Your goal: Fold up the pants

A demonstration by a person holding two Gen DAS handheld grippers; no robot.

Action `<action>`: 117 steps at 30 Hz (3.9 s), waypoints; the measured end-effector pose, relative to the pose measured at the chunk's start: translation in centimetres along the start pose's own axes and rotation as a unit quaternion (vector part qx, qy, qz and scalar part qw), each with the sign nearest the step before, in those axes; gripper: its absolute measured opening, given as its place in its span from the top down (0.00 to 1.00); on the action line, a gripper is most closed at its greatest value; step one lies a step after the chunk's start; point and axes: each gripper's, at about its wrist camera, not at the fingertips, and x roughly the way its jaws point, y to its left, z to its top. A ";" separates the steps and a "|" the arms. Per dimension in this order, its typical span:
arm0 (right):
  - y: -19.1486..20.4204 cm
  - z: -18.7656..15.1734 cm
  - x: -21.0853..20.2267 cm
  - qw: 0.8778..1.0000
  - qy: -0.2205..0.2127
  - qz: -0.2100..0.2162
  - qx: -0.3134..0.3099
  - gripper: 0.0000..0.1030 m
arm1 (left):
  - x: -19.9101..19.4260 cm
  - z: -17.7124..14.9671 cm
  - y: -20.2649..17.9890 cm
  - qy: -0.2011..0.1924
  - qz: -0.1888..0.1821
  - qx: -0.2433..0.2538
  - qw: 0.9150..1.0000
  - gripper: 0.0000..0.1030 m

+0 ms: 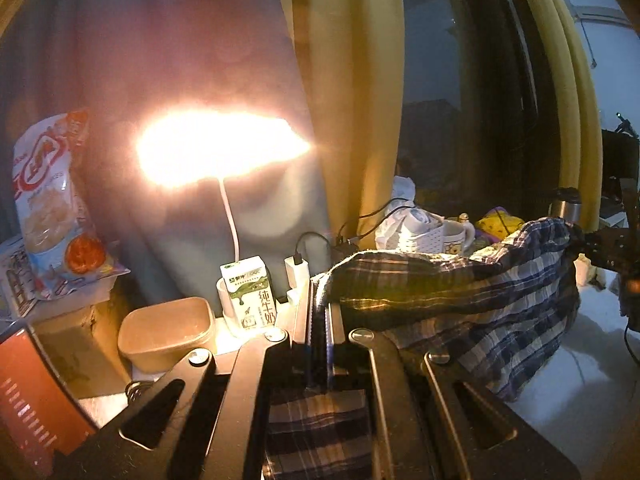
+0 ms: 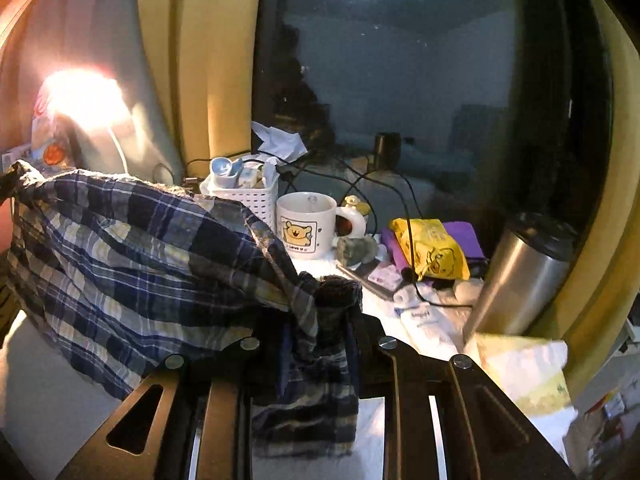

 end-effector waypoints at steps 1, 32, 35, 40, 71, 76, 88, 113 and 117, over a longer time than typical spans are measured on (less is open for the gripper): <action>-0.1 0.2 0.6 1.000 0.001 0.000 0.001 0.78 | 0.5 0.0 0.0 0.001 0.001 0.002 1.000 0.97; 0.0 -0.2 14.5 0.995 0.094 -0.038 0.000 0.78 | 17.0 -3.7 6.4 0.127 0.077 -0.041 0.988 0.75; 0.1 0.0 14.5 0.995 0.095 -0.038 -0.001 0.77 | 16.2 -3.5 7.7 0.130 0.089 -0.053 0.986 0.75; 0.0 0.5 14.3 0.995 0.089 -0.052 0.007 0.38 | 14.1 -3.5 8.5 0.134 0.090 -0.064 0.985 0.75; -2.2 -7.3 4.3 0.974 0.125 0.016 0.187 0.26 | 6.4 -14.0 4.3 0.271 -0.003 -0.187 0.944 0.23; -2.3 -8.4 5.2 0.966 0.143 0.031 0.213 0.25 | 6.7 -13.9 3.8 0.275 0.006 -0.167 0.947 0.23; -1.2 -7.4 8.4 0.960 0.152 0.072 0.225 0.72 | 6.6 -13.5 1.7 0.272 -0.010 -0.128 0.954 0.89; -1.8 -10.3 -4.8 0.981 0.126 0.023 0.149 0.73 | -5.1 -15.4 -2.1 0.293 -0.046 -0.155 0.942 0.91; -1.3 -12.1 -4.6 0.978 0.147 0.012 0.148 0.73 | -5.8 -16.7 -2.2 0.304 -0.033 -0.153 0.940 0.92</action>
